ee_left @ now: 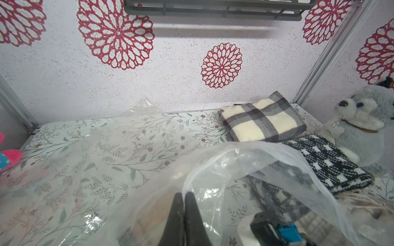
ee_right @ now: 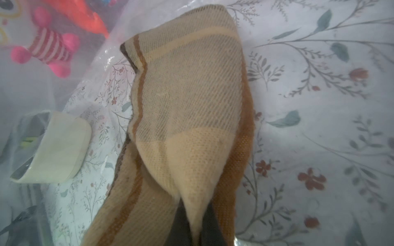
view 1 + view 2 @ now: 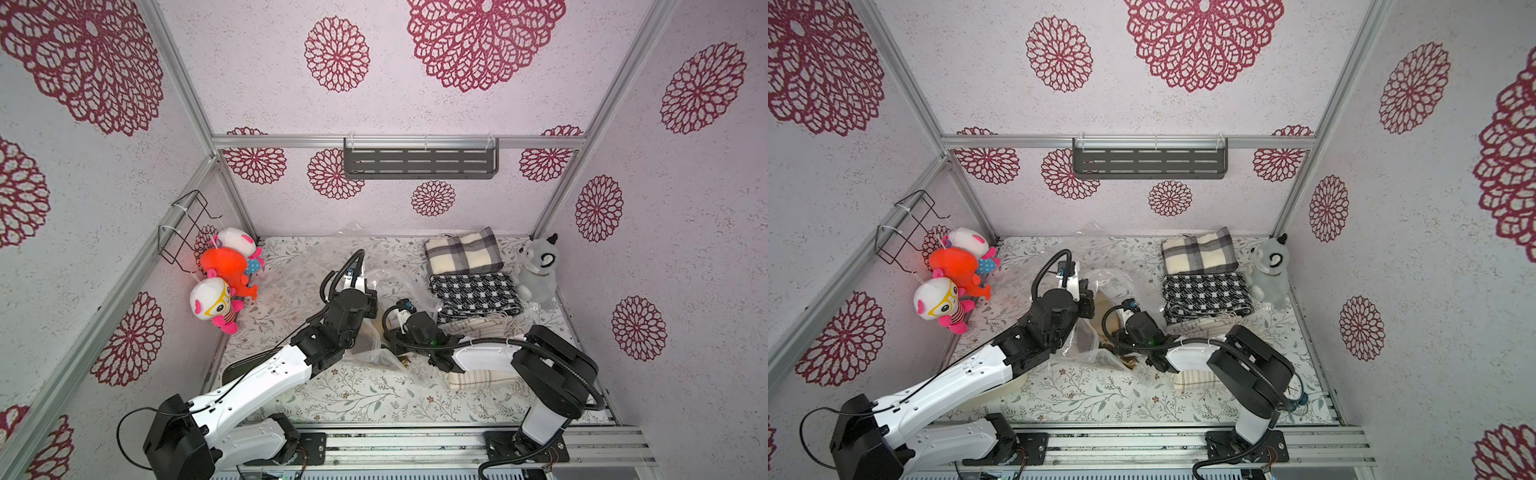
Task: Take the scarf out of the vacuum bag
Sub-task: Take out the scarf from the vacuum bag.
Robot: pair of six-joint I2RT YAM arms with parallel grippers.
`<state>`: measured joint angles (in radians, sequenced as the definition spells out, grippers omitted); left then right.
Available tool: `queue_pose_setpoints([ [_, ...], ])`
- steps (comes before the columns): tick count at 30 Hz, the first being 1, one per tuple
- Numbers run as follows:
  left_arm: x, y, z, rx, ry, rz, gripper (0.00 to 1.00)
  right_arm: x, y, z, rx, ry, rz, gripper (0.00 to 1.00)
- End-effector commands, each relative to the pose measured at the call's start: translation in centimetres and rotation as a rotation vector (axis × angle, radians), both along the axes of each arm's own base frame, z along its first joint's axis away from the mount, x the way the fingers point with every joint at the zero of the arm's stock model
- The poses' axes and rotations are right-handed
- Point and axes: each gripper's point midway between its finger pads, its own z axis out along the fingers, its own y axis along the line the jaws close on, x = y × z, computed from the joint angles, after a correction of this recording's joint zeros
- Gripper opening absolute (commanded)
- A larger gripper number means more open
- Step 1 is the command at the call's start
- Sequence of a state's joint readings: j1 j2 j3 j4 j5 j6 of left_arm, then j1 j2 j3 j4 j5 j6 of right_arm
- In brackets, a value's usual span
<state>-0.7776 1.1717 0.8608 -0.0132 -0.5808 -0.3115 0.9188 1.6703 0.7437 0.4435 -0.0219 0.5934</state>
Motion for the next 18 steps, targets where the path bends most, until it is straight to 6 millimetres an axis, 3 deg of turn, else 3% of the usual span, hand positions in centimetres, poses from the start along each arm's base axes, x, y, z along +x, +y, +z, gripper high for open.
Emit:
queue_pose_setpoints([
  [1, 0.0, -0.3, -0.3, -0.041, 0.010, -0.022, 0.00, 0.3, -1.7, 1.7, 0.007, -0.062, -0.042, 0.03],
  [4, -0.3, -1.2, -0.7, -0.064, 0.025, -0.060, 0.00, 0.4, -1.6, 2.2, 0.007, -0.071, -0.032, 0.11],
  [7, -0.8, -1.6, -0.9, -0.068, 0.026, -0.070, 0.00, 0.8, -1.4, 2.2, 0.009, -0.061, -0.045, 0.42],
  [12, -1.9, -2.5, -1.6, -0.064, 0.032, -0.103, 0.00, 0.8, -3.5, 2.7, 0.023, -0.080, -0.160, 0.97],
  [18, -3.0, -3.9, -2.5, -0.062, 0.042, -0.148, 0.00, 0.7, -5.1, 1.3, -0.012, -0.066, -0.246, 0.99],
])
